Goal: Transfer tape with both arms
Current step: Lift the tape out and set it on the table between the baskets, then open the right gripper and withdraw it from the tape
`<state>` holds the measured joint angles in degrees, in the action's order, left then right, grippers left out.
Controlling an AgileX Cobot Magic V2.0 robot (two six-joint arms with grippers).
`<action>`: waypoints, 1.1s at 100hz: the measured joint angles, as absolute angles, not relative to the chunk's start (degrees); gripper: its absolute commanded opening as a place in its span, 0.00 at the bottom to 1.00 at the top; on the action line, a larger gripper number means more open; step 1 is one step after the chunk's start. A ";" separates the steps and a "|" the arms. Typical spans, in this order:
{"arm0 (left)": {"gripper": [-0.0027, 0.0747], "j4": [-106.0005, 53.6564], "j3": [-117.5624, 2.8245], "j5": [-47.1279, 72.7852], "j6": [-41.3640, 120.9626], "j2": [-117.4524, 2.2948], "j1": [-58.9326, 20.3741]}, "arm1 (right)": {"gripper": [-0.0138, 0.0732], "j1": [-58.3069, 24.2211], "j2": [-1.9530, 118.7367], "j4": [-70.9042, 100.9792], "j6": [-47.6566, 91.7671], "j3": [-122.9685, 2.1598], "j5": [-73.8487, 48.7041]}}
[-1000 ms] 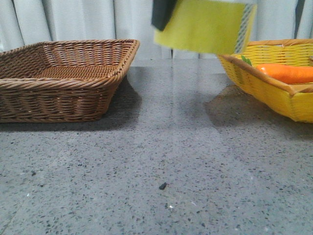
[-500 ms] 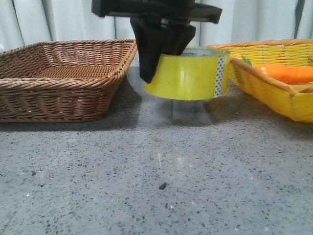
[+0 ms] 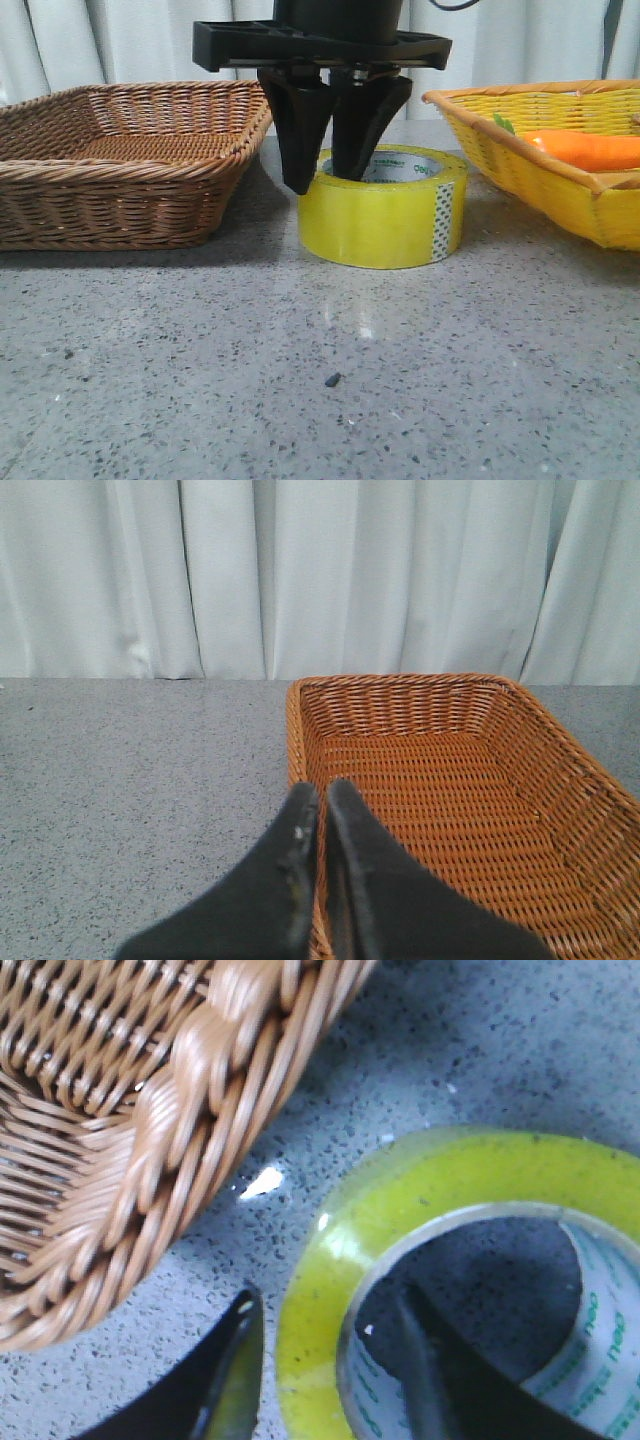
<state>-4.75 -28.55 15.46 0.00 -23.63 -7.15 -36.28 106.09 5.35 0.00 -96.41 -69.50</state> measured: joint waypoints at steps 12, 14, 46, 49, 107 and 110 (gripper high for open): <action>0.01 -5.34 -28.55 15.22 0.00 -23.63 -7.15 | 0.47 -36.28 105.93 5.12 0.00 -97.44 -70.42; 0.01 -5.75 -28.55 15.25 0.00 -23.63 -7.15 | 0.46 -36.28 105.73 5.12 0.00 -97.61 -70.39; 0.01 -12.02 -32.92 15.99 0.00 -24.03 -9.87 | 0.10 -36.28 93.52 4.00 0.00 -99.39 -71.09; 0.01 -12.13 -33.43 15.99 0.00 -24.46 -10.69 | 0.07 -36.28 92.24 3.86 0.00 -99.39 -71.35; 0.01 -12.13 -43.90 12.04 2.95 -46.12 -36.65 | 0.08 -36.28 65.70 2.20 0.00 -96.88 -60.62; 0.01 -12.13 -44.57 11.79 3.08 -47.66 -37.84 | 0.08 -36.28 63.71 1.72 0.00 -95.88 -59.05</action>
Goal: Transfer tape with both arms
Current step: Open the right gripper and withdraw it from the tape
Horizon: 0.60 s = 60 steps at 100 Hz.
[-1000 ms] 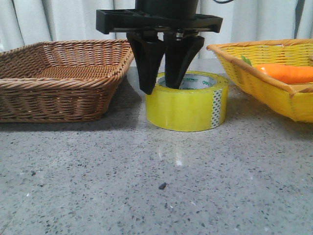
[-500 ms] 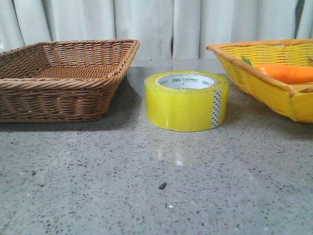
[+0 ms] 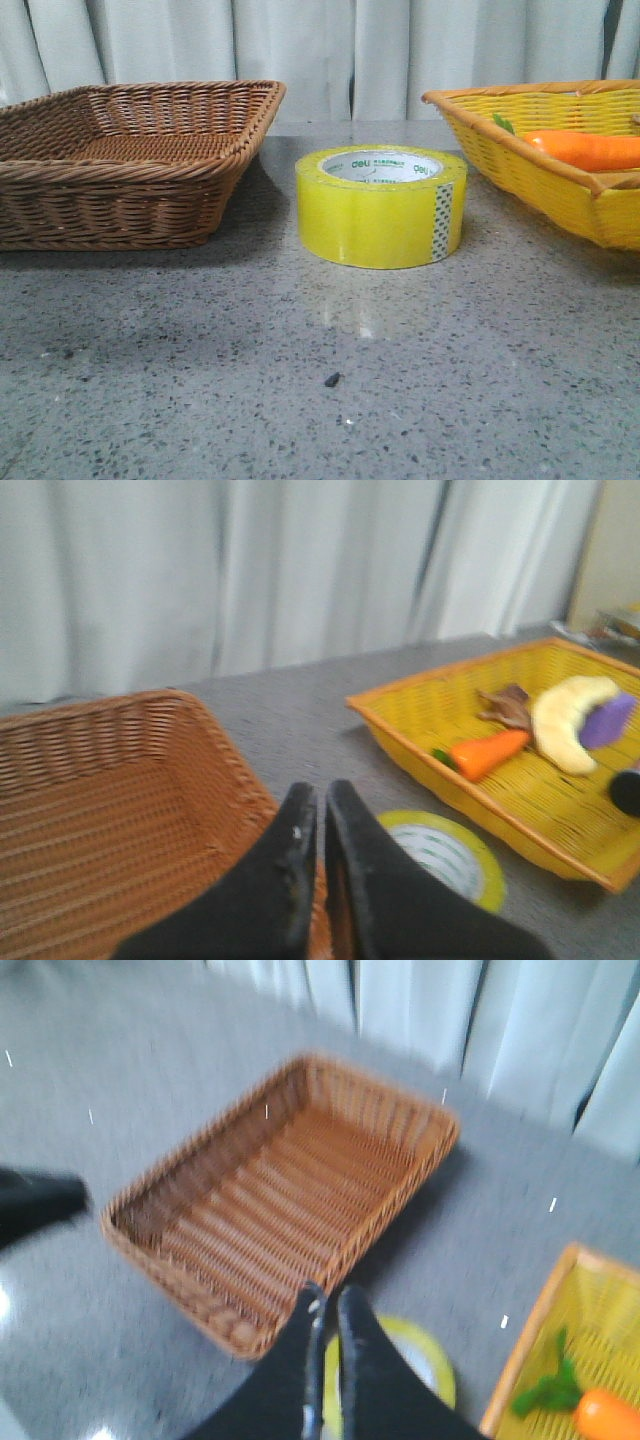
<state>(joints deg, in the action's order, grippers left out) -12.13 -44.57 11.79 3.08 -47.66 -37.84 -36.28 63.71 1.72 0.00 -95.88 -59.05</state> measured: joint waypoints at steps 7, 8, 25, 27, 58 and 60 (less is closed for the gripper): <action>0.01 -12.13 -46.48 11.48 3.08 -51.77 -40.57 | 0.07 -36.28 59.83 0.39 0.00 -92.83 -55.22; 0.01 -12.13 -46.86 11.34 3.08 -52.18 -40.83 | 0.07 -36.28 59.45 0.00 0.00 -92.50 -54.88; 0.01 -10.37 -51.60 10.95 3.25 -61.98 -46.15 | 0.07 -36.28 51.11 -2.15 0.00 -84.01 -50.31; 0.01 -10.24 -52.16 10.83 3.25 -63.15 -46.61 | 0.07 -36.28 50.24 -2.30 0.00 -83.08 -50.18; 0.52 -9.63 -59.22 7.42 3.39 -78.24 -51.21 | 0.07 -36.28 41.16 -2.90 0.00 -72.68 -49.96; 0.56 -9.63 -59.70 7.37 3.39 -79.09 -51.56 | 0.07 -36.28 40.81 -2.90 0.00 -72.28 -49.96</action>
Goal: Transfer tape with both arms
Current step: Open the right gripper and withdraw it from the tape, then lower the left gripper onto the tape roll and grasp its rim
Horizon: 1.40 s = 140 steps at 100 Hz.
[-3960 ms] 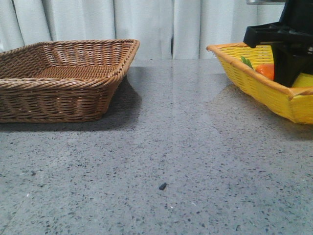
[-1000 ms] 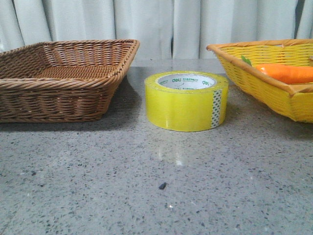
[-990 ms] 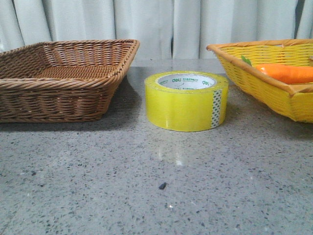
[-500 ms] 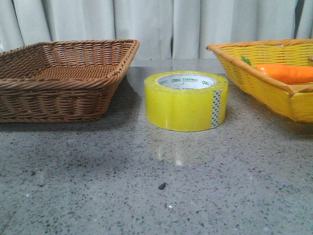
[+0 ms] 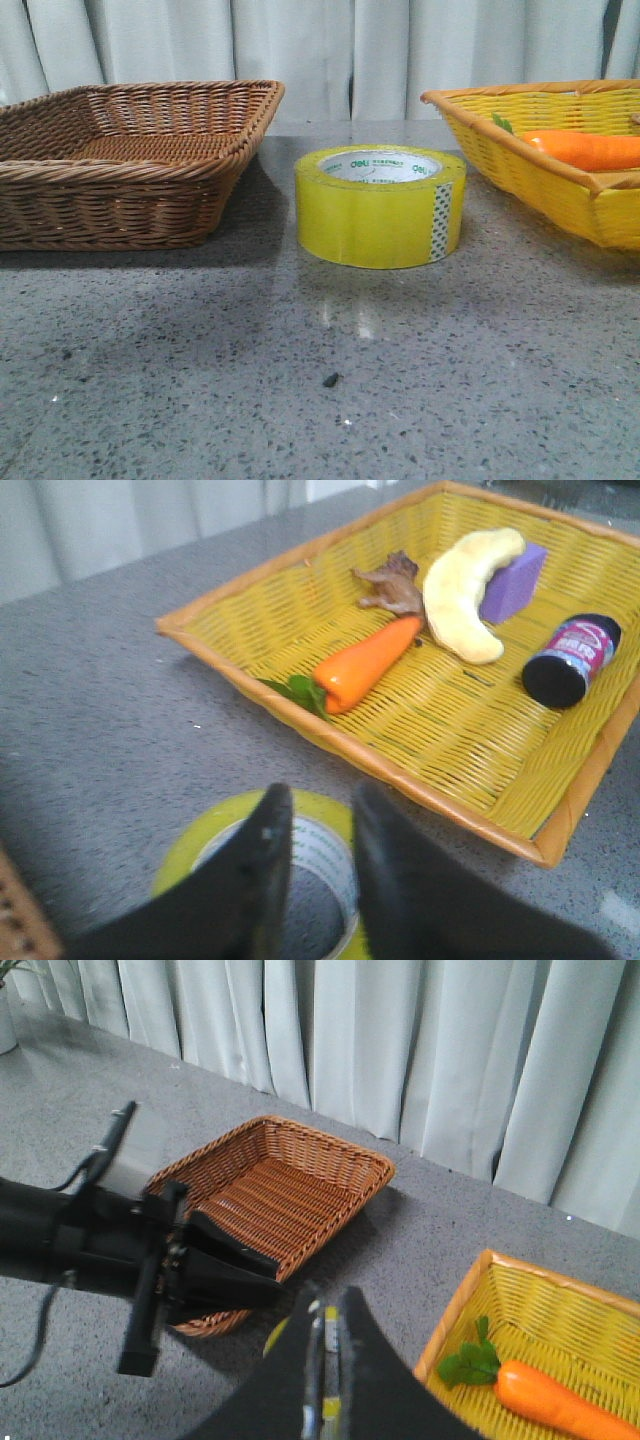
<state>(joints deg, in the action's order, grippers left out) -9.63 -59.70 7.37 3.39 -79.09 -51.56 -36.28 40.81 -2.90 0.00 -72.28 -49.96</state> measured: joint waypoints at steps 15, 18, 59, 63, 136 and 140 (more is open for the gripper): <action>0.62 -9.50 -63.29 7.28 3.39 -84.90 -53.31 | 0.07 -36.28 39.19 -2.90 0.00 -70.52 -49.96; 0.61 -9.50 -64.17 7.38 3.39 -86.00 -53.46 | 0.07 -36.28 39.10 -2.90 0.00 -70.50 -49.96; 0.53 -6.10 -76.73 28.26 3.39 -97.97 -53.58 | 0.07 -36.28 39.12 -2.97 0.00 -70.28 -50.16; 0.53 -5.52 -77.86 29.85 3.69 -98.74 -53.58 | 0.07 -36.28 39.12 -2.97 0.00 -70.28 -50.16; 0.34 0.00 -86.54 42.42 6.89 -106.81 -53.46 | 0.07 -36.28 39.12 -2.97 0.00 -70.28 -52.26; 0.28 -0.39 -86.59 42.50 6.89 -106.81 -53.46 | 0.07 -36.28 39.12 -2.97 0.00 -70.28 -52.26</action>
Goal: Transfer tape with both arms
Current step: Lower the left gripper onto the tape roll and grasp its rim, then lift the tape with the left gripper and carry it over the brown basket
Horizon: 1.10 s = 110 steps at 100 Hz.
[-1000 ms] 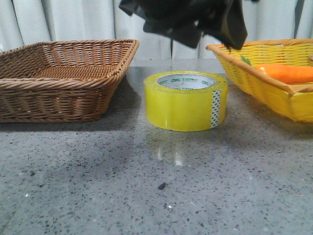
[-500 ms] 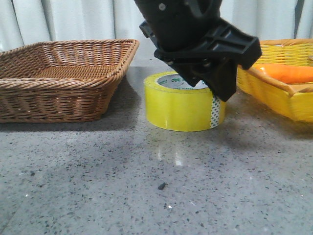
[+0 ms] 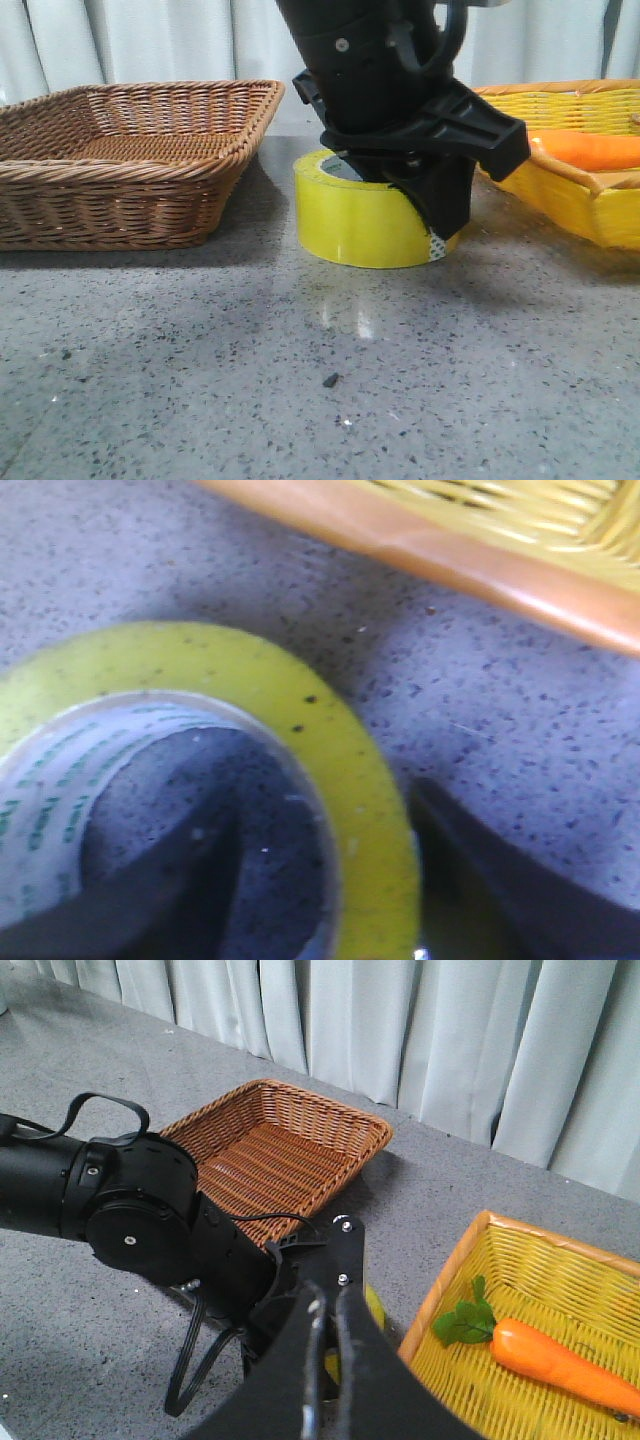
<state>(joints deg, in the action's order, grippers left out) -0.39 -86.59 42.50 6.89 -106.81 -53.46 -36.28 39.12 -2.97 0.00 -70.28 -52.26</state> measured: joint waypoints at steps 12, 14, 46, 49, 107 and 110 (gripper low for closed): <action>0.11 -0.39 -86.59 42.63 6.89 -106.81 -53.46 | 0.07 -36.28 39.12 -2.97 0.00 -70.28 -52.26; 0.08 -0.39 -86.59 42.78 6.89 -106.81 -53.46 | 0.07 -36.28 39.12 -2.97 0.00 -70.28 -52.26; 0.01 -0.68 -87.43 43.83 6.89 -106.81 -53.46 | 0.07 -36.28 39.12 -2.97 0.00 -70.28 -52.31; 0.01 -0.67 -87.71 44.46 6.89 -106.88 -53.46 | 0.07 -36.28 39.12 -2.97 0.00 -70.28 -52.31; 0.01 5.64 -99.68 55.52 6.89 -98.05 -50.31 | 0.07 -36.28 39.12 -2.97 0.00 -70.28 -53.24; 0.01 5.63 -99.68 56.60 6.89 -97.53 -49.30 | 0.07 -36.28 39.12 -2.97 0.00 -70.28 -53.24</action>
<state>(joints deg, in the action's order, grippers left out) 5.63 -99.68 56.60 6.89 -97.53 -49.30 -36.28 39.12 -2.97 0.00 -70.28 -53.24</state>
